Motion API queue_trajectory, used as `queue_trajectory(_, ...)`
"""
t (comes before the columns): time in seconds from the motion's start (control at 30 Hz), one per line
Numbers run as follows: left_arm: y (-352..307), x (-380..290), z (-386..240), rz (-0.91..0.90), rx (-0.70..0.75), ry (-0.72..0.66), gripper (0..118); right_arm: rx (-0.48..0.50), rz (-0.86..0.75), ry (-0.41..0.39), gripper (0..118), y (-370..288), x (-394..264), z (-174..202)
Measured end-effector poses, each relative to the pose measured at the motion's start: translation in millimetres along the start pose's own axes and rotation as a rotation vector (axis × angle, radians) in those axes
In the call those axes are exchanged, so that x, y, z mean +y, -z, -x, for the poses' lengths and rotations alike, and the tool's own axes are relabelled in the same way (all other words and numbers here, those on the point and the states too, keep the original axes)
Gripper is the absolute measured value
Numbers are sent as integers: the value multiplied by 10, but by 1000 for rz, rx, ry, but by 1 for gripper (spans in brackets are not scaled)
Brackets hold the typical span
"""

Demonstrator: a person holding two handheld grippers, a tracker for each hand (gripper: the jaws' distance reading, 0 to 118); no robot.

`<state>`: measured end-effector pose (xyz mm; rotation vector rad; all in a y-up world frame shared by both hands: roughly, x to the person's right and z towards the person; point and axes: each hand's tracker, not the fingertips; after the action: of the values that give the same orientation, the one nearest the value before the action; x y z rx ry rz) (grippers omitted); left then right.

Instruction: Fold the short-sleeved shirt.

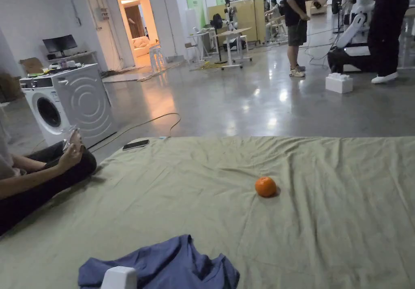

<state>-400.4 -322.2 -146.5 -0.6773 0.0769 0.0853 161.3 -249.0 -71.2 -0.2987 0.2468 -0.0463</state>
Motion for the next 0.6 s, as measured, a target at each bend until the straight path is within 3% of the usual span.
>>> queue_trajectory(0.13,496,-107,239,78,18,-86,99,6,76,58,0,178,-106,-1)
queue_trajectory(0.3,1025,-145,417,131,81,-16,99,-19,151,49,0,405,-193,3)
queue_trajectory(0.47,1515,-196,482,254,26,-40,98,-37,187,86,0,527,-313,-20)
queue_trajectory(0.6,1700,-333,406,274,57,38,94,-48,222,47,0,573,-361,11)
